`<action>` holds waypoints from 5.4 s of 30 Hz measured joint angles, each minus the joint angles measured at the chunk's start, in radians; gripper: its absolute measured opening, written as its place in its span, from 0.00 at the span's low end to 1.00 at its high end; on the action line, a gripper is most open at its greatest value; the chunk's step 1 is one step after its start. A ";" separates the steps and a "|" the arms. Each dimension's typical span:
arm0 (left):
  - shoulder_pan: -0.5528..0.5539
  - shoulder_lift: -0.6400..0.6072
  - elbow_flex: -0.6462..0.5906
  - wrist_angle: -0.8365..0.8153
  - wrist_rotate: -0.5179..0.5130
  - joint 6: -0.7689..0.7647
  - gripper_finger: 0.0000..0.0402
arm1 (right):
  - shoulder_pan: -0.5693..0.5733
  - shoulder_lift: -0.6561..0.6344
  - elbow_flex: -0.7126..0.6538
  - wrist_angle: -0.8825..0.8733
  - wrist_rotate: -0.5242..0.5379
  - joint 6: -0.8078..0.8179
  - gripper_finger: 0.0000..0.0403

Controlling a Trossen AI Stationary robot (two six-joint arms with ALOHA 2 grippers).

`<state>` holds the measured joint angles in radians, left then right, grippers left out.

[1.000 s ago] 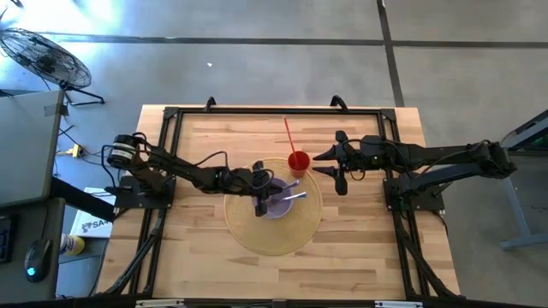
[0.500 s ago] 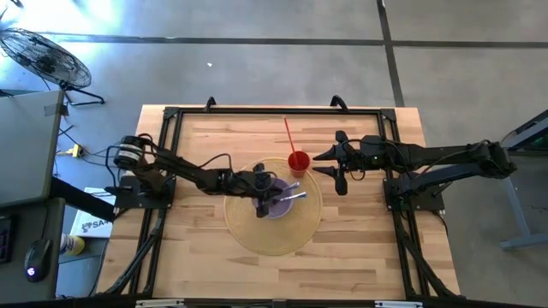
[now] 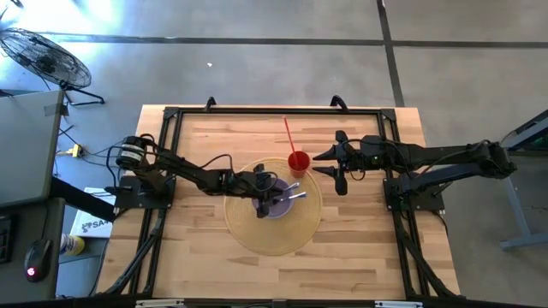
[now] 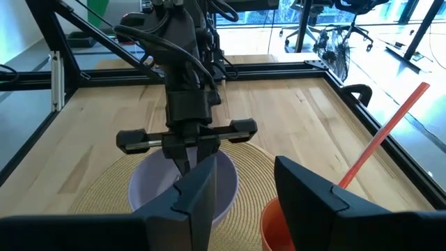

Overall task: Pick & Place Utensil
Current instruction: Put the silver spoon into the violet bowl, then return to Home Position

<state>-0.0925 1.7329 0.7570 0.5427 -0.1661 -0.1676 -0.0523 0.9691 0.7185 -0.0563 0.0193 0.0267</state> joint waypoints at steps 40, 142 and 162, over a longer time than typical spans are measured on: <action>-0.008 0.000 0.000 -0.013 0.027 0.037 0.14 | 0.000 0.000 0.000 0.001 0.000 0.000 0.35; -0.006 -1.625 -0.510 -0.498 -0.117 0.164 0.14 | 0.002 -0.266 -0.104 0.003 -0.054 -0.111 0.02; -0.006 -1.624 -0.510 -0.562 -0.162 0.156 0.14 | -0.015 -0.546 -0.289 0.020 -0.102 -0.158 0.01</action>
<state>-0.0986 0.1089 0.2470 -0.0192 -0.3283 -0.0120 -0.0673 0.4231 0.4299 -0.0363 -0.0826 -0.1317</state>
